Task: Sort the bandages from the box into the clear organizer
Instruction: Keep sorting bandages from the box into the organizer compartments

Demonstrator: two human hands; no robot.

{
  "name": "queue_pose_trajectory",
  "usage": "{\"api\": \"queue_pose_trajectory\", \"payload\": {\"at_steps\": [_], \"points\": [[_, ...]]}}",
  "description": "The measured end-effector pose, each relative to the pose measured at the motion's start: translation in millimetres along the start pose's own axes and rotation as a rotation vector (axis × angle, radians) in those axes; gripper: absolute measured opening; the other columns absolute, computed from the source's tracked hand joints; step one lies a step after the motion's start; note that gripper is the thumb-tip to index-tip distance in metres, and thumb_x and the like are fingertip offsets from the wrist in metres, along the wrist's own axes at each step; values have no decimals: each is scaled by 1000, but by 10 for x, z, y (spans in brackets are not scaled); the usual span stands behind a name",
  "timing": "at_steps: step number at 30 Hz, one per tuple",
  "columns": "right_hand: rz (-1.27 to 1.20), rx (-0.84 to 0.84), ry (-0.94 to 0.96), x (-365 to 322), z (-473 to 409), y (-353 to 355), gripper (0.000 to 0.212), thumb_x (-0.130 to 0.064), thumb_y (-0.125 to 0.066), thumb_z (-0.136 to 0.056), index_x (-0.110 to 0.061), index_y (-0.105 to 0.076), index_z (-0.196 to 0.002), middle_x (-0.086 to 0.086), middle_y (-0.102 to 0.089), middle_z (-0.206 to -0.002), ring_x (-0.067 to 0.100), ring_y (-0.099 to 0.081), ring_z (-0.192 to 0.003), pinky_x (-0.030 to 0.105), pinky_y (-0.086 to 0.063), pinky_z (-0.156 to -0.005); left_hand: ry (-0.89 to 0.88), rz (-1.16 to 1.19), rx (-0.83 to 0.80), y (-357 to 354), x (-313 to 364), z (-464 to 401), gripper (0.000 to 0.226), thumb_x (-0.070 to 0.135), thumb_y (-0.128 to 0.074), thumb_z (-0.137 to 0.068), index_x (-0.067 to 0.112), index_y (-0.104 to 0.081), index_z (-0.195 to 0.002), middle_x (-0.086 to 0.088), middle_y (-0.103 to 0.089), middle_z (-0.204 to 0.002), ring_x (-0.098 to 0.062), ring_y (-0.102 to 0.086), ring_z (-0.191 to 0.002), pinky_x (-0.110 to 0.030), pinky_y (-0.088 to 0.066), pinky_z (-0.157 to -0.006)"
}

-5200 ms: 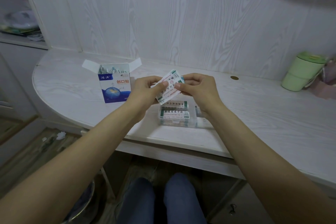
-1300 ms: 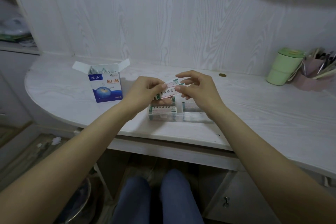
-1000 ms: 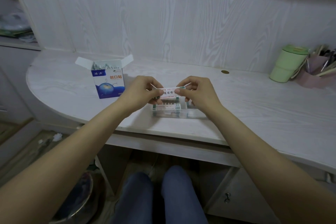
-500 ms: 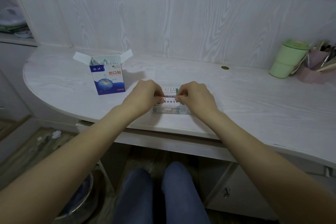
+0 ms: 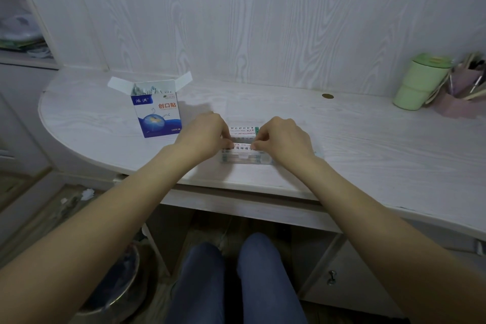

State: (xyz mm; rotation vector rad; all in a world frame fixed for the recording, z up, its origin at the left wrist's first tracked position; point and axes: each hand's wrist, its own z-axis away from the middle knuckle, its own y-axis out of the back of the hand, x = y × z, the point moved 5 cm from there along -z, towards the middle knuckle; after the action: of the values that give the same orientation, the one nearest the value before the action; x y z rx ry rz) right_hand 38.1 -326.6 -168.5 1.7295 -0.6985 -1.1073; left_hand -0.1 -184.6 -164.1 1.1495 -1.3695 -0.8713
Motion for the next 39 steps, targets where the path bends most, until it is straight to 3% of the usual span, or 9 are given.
{"api": "queue_pose_trajectory", "payload": {"at_steps": [8,17,23,30,39], "points": [[-7,-16,6,-23,-14,20,11,-29,-70,-83,-21,-74,-89,-1,-71,-90,20,-63,-88,32,-48,-70,10,14,-2,-7,-26,-6,20,28,-67,-87,15,-74,-101,-6,-64,-104,-22,-59,-92,-37,-51,-81],[-21,-35,2,-80,-31,-26,11,-31,-70,-82,-22,-73,-87,-2,-71,-90,20,-62,-88,32,-47,-71,-16,13,-28,-56,-11,-51,21,27,-68,-86,16,-73,-103,-5,-66,-100,-16,-51,-83,-27,-44,-77],[-17,-49,-18,-46,-39,-15,11,-31,-72,-82,-21,-73,-85,1,-71,-89,21,-62,-88,31,-43,-68,3,14,-43,-63,-15,-71,22,29,-68,-86,15,-72,-101,-1,-59,-90,-17,-53,-82,-29,-45,-75],[-21,-70,-26,-52,-49,-24,14,-31,-71,-82,-18,-73,-88,1,-70,-91,21,-62,-89,30,-42,-67,14,30,-69,-67,-16,-72,24,29,-66,-87,14,-71,-105,-4,-63,-99,-17,-52,-83,-27,-41,-74],[-9,-96,-35,-61,-54,8,13,-32,-72,-81,-20,-74,-86,0,-70,-87,19,-61,-85,29,-42,-64,4,59,-55,-14,-29,-34,23,31,-66,-87,14,-70,-102,-1,-57,-91,-16,-52,-82,-27,-41,-73]]}}
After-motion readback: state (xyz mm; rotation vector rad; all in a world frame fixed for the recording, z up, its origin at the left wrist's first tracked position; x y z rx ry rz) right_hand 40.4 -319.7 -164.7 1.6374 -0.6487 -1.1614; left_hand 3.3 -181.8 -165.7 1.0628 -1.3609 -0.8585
